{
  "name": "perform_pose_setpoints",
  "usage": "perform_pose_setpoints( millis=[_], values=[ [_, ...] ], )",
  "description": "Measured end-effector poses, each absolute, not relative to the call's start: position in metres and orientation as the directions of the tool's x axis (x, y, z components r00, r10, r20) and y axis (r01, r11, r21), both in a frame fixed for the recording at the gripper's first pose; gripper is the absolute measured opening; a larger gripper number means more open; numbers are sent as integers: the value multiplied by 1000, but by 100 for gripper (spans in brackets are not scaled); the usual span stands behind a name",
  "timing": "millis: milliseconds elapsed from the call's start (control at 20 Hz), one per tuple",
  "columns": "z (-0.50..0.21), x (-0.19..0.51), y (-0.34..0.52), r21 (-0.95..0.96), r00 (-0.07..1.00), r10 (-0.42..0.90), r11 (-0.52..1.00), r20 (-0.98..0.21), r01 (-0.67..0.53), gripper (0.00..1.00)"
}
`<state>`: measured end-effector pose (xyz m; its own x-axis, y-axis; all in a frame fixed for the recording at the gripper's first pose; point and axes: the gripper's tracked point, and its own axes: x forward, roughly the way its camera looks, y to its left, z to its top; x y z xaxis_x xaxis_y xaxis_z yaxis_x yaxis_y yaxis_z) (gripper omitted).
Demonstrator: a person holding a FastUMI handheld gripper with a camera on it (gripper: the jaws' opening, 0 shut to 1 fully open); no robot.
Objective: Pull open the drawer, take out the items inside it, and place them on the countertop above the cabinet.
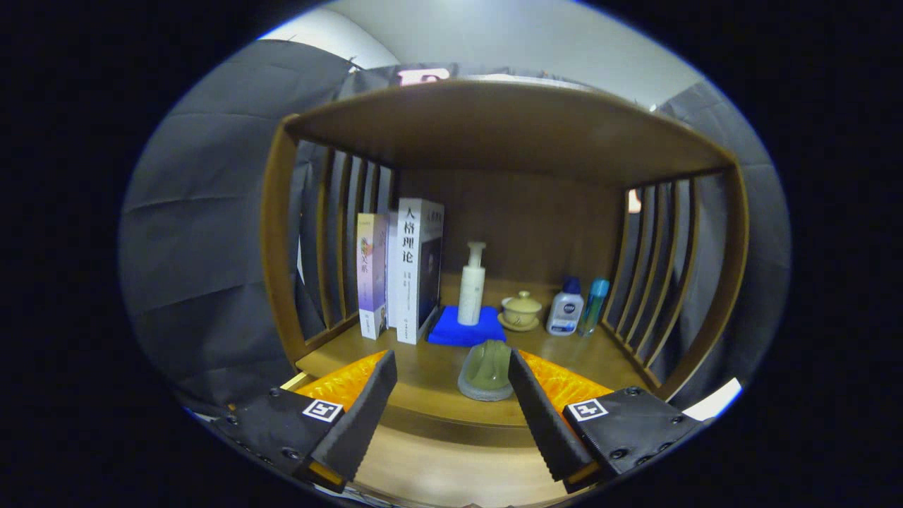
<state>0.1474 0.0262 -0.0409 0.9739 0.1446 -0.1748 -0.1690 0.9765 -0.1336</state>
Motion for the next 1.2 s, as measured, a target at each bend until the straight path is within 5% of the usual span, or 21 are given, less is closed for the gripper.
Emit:
perform_pose_setpoints(
  millis=[350,1200],
  values=[
    [-48,82,13,-173,997,78,982,-22,-80,97],
    [-160,-30,-21,16,994,-32,999,-106,34,97]
  ],
)
